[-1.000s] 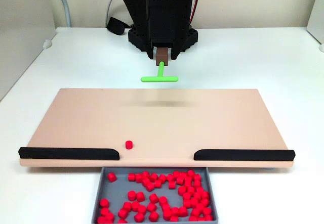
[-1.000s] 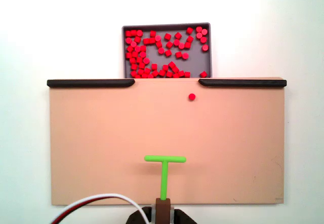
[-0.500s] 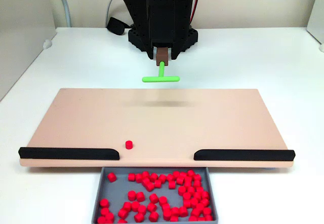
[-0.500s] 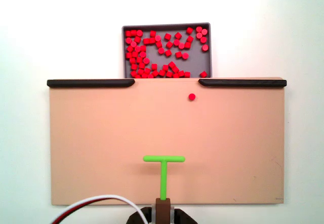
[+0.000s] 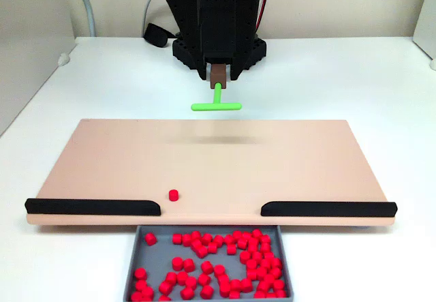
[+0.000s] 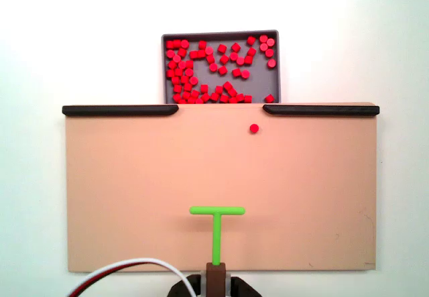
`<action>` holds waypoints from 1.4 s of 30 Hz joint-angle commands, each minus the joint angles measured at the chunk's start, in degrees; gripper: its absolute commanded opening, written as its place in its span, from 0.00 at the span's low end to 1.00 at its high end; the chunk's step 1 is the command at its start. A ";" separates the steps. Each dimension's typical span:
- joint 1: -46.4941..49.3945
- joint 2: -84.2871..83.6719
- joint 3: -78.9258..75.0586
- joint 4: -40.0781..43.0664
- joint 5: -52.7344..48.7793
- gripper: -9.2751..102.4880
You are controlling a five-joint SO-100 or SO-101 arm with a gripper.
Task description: Push granules from bottom to the grey container
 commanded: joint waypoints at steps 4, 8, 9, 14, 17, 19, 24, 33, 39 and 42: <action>0.18 1.05 -2.29 -0.26 -1.32 0.08; 0.79 0.26 -2.29 -0.26 -1.32 0.08; 0.97 0.00 -2.29 -0.26 -1.32 0.08; 2.11 -1.23 -2.29 -2.55 -3.52 0.08; 2.64 -2.55 -2.29 -4.66 -5.45 0.08; 2.64 -3.16 -2.29 -5.19 -5.45 0.08; 2.81 -4.75 -2.29 -7.47 -5.98 0.08; 4.04 -8.61 -2.29 -11.78 -8.00 0.08; 5.27 -12.04 -2.29 -16.35 -10.99 0.08; 5.54 -13.62 -2.29 -18.02 -11.78 0.08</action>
